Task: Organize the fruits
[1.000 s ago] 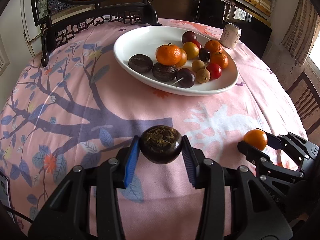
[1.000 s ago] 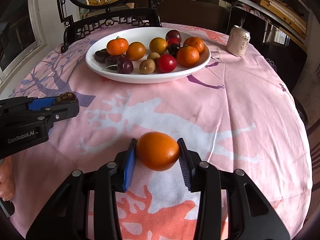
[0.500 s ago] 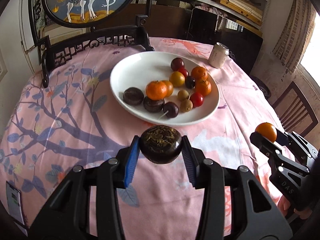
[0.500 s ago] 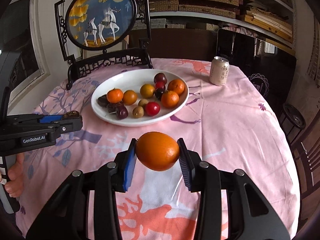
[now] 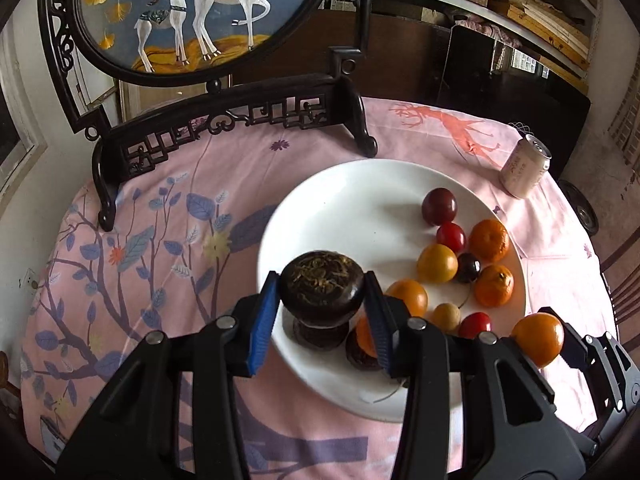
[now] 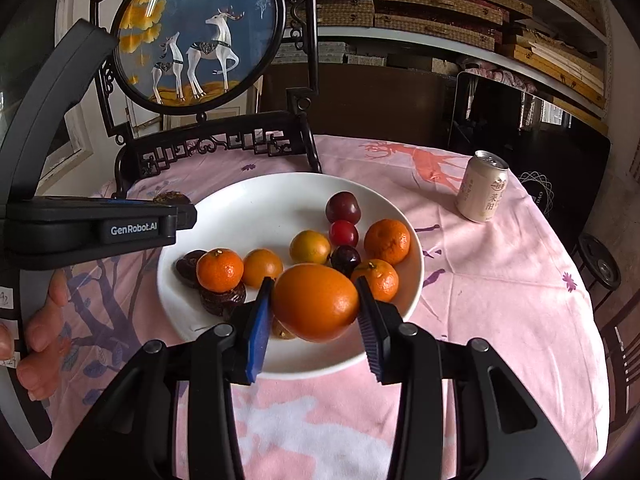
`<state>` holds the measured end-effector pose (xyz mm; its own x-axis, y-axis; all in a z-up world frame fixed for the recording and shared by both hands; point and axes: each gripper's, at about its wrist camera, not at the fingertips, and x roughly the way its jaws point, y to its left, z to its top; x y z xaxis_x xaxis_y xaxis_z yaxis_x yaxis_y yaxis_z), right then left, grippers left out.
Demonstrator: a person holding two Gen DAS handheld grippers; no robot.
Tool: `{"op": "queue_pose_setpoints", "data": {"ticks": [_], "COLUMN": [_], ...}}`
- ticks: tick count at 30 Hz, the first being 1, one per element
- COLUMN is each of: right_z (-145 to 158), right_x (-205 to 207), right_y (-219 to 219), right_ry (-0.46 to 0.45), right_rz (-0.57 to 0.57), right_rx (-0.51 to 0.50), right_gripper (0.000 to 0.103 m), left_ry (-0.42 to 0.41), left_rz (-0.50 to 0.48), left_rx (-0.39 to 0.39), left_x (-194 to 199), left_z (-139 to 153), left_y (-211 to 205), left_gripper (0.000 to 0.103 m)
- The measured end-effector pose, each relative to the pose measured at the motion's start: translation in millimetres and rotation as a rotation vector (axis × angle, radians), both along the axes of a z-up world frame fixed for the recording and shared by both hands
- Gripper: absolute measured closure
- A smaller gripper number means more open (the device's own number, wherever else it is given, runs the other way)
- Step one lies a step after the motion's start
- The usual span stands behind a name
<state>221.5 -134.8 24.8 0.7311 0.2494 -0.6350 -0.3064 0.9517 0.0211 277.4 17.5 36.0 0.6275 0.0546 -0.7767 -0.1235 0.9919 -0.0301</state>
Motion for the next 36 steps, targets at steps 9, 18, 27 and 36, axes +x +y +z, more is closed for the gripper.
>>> {"op": "queue_pose_setpoints", "data": {"ticks": [9, 18, 27, 36], "right_z": [-29, -12, 0, -15], "right_x": [33, 11, -39, -96], "right_y": [23, -3, -28, -28], "right_ry": [0.097, 0.042, 0.054, 0.102], "right_rz": [0.039, 0.000, -0.046, -0.044], "right_rx": [-0.064, 0.019, 0.017, -0.069], "right_gripper": [0.060, 0.051, 0.046, 0.046], "left_ry": [-0.021, -0.032, -0.057, -0.016], "left_rz": [0.072, 0.023, -0.038, -0.050], "left_rx": [0.011, -0.020, 0.019, 0.006], "left_x": [23, 1, -60, -120], "left_z": [-18, -8, -6, -27], "left_y": [0, -8, -24, -33], "left_gripper": [0.016, 0.015, 0.011, 0.010]}}
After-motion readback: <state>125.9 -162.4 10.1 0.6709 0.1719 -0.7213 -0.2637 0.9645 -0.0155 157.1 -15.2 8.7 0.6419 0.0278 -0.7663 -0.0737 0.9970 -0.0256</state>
